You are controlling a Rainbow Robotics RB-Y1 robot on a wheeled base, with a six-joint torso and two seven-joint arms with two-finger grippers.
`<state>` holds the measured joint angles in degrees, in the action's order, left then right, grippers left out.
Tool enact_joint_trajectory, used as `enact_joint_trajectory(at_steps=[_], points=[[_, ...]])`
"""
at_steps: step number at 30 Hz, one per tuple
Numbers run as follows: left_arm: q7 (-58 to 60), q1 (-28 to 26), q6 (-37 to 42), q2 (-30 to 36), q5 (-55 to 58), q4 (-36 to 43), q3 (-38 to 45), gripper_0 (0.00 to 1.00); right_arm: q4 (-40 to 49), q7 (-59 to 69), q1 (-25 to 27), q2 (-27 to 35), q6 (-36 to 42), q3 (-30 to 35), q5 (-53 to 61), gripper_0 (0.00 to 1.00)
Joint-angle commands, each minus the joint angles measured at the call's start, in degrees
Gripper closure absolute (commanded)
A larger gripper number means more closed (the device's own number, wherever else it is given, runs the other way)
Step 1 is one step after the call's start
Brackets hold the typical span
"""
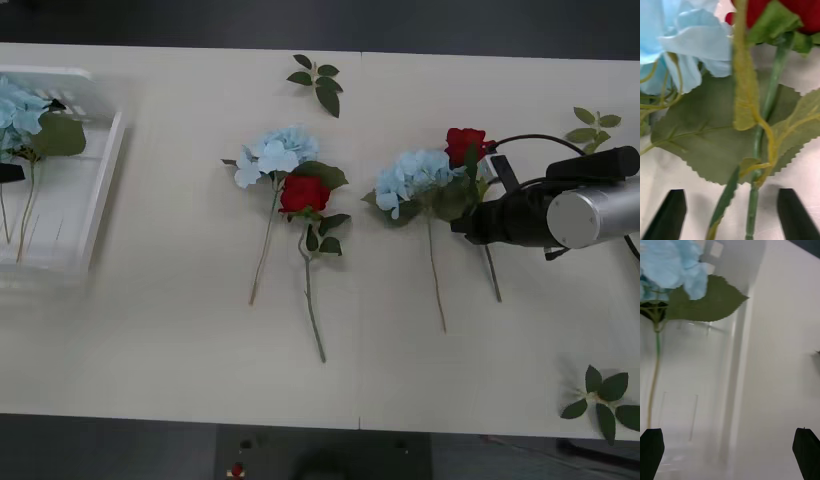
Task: Put the red flowers into the right box and the blue flowers into the left box
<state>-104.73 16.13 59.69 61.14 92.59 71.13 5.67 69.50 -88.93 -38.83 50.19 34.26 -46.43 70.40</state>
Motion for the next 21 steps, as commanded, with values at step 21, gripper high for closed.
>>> enact_joint_trajectory(at_steps=[21], points=[[-31.33, 1.54, 2.27, -10.08, 25.45, 9.56, -5.5, 0.0, 5.21, 1.22, -3.63, 5.45, 18.47, 8.11, 2.02, 1.0]])
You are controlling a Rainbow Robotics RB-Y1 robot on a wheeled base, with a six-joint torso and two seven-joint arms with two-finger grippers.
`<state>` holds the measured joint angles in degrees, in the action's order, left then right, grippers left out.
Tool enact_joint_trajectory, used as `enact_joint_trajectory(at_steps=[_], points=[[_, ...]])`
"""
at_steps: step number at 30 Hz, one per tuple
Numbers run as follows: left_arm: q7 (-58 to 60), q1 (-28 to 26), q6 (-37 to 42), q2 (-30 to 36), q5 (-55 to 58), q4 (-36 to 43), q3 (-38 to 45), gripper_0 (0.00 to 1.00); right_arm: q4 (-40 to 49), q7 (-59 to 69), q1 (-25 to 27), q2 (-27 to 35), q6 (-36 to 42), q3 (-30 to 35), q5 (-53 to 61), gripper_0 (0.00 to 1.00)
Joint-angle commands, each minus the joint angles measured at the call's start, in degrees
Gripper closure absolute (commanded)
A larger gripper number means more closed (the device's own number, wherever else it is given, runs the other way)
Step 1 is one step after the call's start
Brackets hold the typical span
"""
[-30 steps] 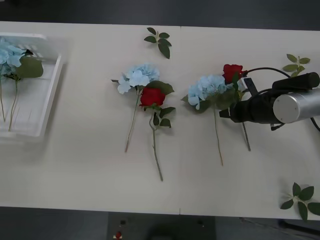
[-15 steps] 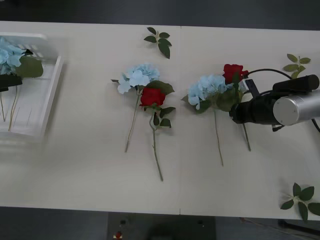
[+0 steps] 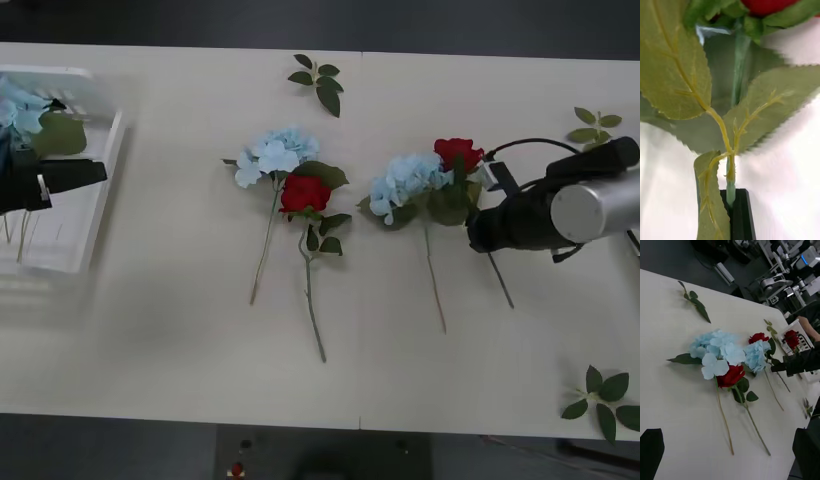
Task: Put the red flowers into the right box and the blue flowers into the left box
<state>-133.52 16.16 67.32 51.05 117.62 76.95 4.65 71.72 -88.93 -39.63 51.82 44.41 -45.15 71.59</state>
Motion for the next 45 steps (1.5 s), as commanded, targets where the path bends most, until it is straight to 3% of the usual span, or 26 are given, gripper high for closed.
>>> enact_joint_trajectory(at_steps=[1, 6, 8, 13, 20, 24, 30, 37, 45], points=[[-2.71, 1.59, -7.99, -0.25, 0.41, 4.79, -6.14, 0.0, 3.43, 1.3, -3.7, 4.78, 13.42, 9.55, 0.92, 1.0], [-2.97, 2.82, -17.14, -0.86, 0.33, 6.81, -13.26, 0.0, 3.34, 1.48, -8.36, 9.52, 34.69, 20.54, 1.27, 1.0], [-3.23, 3.79, -20.12, -1.21, 0.33, 6.81, -16.07, 0.0, 2.55, 1.57, -11.17, 12.51, 40.32, 21.94, 1.8, 1.0], [-3.85, 6.51, -28.12, -2.44, 0.33, 6.81, -23.19, 0.0, -0.44, 1.57, -16.01, 18.4, 47.53, 23.79, 1.8, 1.0], [-3.85, 10.29, -38.58, -3.5, 0.33, 6.72, -32.51, 0.0, -14.59, -5.64, -16.71, 22.53, 50.6, 28.97, -0.58, 1.0], [-3.85, 11.61, -42.71, -3.5, 0.33, 6.72, -36.64, 0.0, -23.47, -14.43, -16.71, 23.24, 49.11, 29.06, -5.41, 1.0], [-3.23, 13.63, -47.72, -3.15, 0.41, 6.55, -42.79, 0.0, -31.29, -24.27, -13.37, 22.44, 38.03, 28.71, -14.37, 1.0], [-2.62, 18.73, -50.36, -4.64, 0.5, -0.57, -48.77, 0.0, -31.82, -30.25, -5.46, 21.74, 20.1, 28.71, -19.82, 1.0], [-2.79, 21.98, -50.36, -9.03, -0.38, -8.39, -48.85, 0.0, -29.88, -31.39, -2.12, 18.67, 11.14, 28.71, -24.83, 1.0]])
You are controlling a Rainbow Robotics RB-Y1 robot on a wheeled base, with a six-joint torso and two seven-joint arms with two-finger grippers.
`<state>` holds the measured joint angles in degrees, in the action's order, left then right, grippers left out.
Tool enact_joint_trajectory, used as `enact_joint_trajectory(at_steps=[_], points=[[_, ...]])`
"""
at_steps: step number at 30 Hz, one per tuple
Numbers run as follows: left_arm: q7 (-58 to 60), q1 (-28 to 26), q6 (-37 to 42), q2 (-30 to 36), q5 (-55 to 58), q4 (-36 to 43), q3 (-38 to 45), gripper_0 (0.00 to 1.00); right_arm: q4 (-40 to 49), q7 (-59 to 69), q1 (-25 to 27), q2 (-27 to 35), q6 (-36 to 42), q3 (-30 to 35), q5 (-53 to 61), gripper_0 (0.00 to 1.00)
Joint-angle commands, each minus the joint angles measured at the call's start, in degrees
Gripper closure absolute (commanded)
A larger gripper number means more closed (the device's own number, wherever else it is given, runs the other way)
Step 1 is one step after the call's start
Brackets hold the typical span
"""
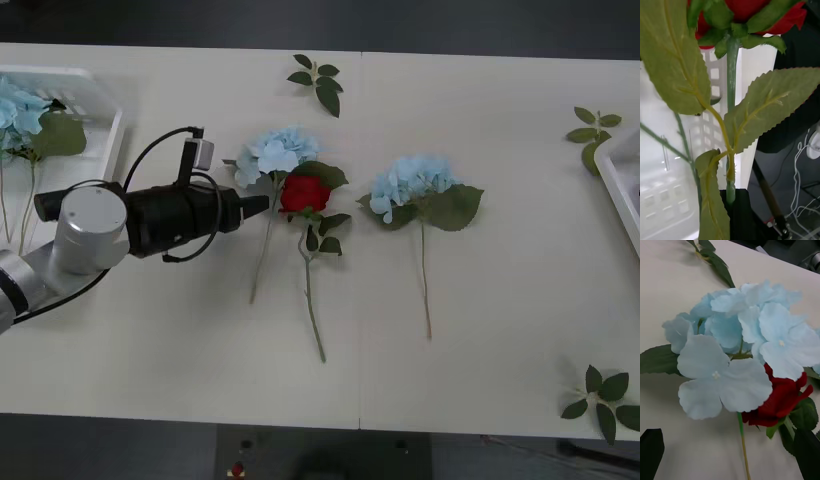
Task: Put the red flowers into the right box and the blue flowers into the left box
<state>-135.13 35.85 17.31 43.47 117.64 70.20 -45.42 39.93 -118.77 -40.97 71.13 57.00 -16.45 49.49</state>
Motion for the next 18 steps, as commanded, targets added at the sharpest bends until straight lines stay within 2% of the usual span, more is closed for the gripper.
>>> enact_joint_trajectory(at_steps=[1, 15, 18], points=[[-1.19, 2.64, -0.35, -1.9, -0.57, -2.53, 1.21, 0.0, 2.17, -1.64, -0.78, -0.9, -1.89, 0.01, -3.61, 1.0], [-1.19, 3.26, -0.26, -5.5, -2.77, -4.81, 0.94, 0.0, 5.42, -3.04, -0.69, -3.01, -3.65, -0.42, -8.71, 1.0], [-1.1, 4.84, -0.35, -7.61, -2.94, -7.45, -0.64, 0.0, 5.34, -2.96, -0.69, -3.63, -3.65, -0.51, -9.5, 0.75]])
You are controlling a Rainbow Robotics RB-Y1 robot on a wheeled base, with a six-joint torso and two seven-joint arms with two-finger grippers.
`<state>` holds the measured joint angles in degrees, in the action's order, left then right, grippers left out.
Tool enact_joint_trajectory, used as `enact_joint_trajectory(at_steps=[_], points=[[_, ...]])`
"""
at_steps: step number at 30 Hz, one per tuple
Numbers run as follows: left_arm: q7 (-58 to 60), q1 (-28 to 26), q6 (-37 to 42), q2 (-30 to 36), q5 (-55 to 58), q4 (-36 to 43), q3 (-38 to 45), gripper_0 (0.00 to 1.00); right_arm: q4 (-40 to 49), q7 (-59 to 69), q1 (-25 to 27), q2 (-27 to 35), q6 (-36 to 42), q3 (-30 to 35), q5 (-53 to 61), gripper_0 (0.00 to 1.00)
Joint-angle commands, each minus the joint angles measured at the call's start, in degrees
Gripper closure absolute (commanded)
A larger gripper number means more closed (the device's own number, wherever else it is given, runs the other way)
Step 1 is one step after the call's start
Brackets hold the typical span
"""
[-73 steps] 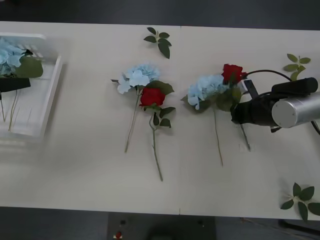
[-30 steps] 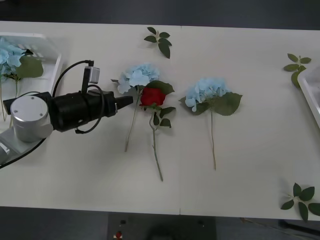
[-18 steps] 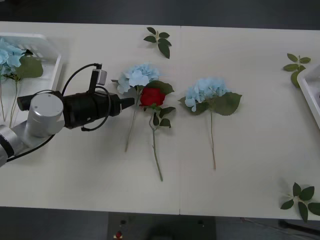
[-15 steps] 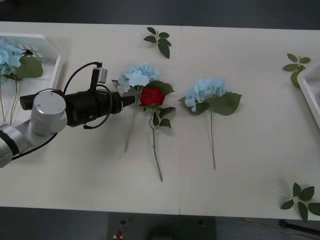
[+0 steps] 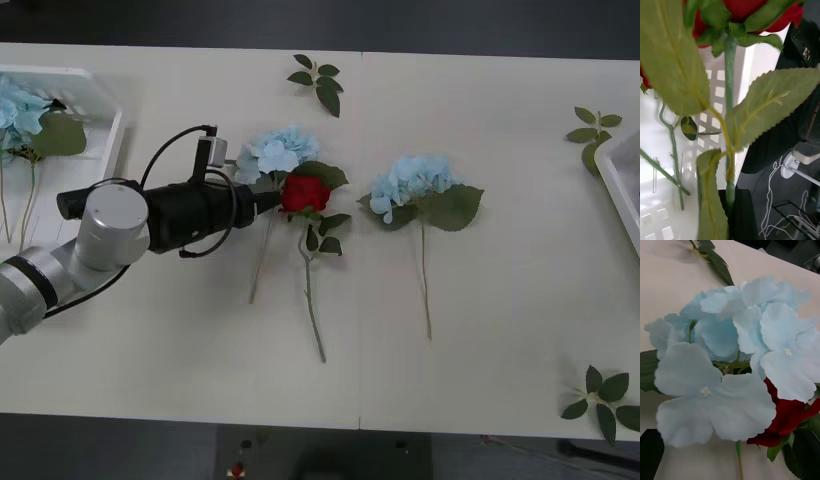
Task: Put the red flowers into the right box and the blue flowers into the left box
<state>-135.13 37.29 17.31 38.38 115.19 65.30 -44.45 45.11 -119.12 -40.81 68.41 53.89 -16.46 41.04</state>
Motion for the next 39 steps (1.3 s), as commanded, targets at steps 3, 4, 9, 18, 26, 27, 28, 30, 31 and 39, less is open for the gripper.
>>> enact_joint_trajectory(at_steps=[3, 4, 9, 18, 26, 27, 28, 30, 31, 39], points=[[-1.1, 4.98, -1.14, -4.19, -0.5, -5.1, -2.92, 0.0, -0.38, -2.61, -0.94, -1.35, -0.54, -0.51, -1.58, 0.55], [-1.1, 5.51, -1.49, -4.89, -0.32, -6.15, -3.36, 0.0, -0.73, -2.52, -0.94, -1.52, -0.54, -0.51, -1.58, 0.45], [-1.1, 6.74, -1.49, -5.86, -0.23, -7.74, -4.94, 0.0, -0.99, -1.99, -0.94, -2.4, -0.54, -0.51, -1.4, 0.27], [-1.46, 7.0, -1.41, -5.77, -0.23, -7.65, -6.26, 1.0, 2.0, -0.85, -0.94, -0.55, 4.12, -0.42, 12.49, 0.27], [-1.46, 7.0, -1.41, -5.68, 0.38, -7.56, -6.35, 1.0, 17.91, 12.33, -1.38, 7.18, 21.52, -0.42, 31.12, 0.27], [-1.46, 7.0, -1.49, -5.6, 0.47, -7.56, -6.35, 1.0, 20.72, 15.85, -1.47, 8.15, 23.45, -0.42, 33.4, 0.27], [-1.54, 7.09, -1.41, -5.51, 0.47, -7.56, -6.35, 1.0, 23.53, 19.01, -1.38, 8.76, 24.77, -0.42, 35.34, 0.27], [-1.54, 7.09, -1.41, -5.51, 0.56, -7.56, -6.35, 1.0, 28.1, 23.85, -1.38, 9.64, 26.35, -0.42, 37.62, 0.27], [-1.63, 7.09, -1.41, -5.42, 0.56, -7.65, -6.35, 1.0, 29.6, 25.52, -1.38, 9.82, 26.7, -0.51, 38.15, 0.27], [-1.54, 7.0, -0.62, -4.19, 1.17, -6.42, -6.26, 1.0, 48.4, 46.52, 0.29, 10.08, 26.27, -3.32, 40.43, 0.28]])
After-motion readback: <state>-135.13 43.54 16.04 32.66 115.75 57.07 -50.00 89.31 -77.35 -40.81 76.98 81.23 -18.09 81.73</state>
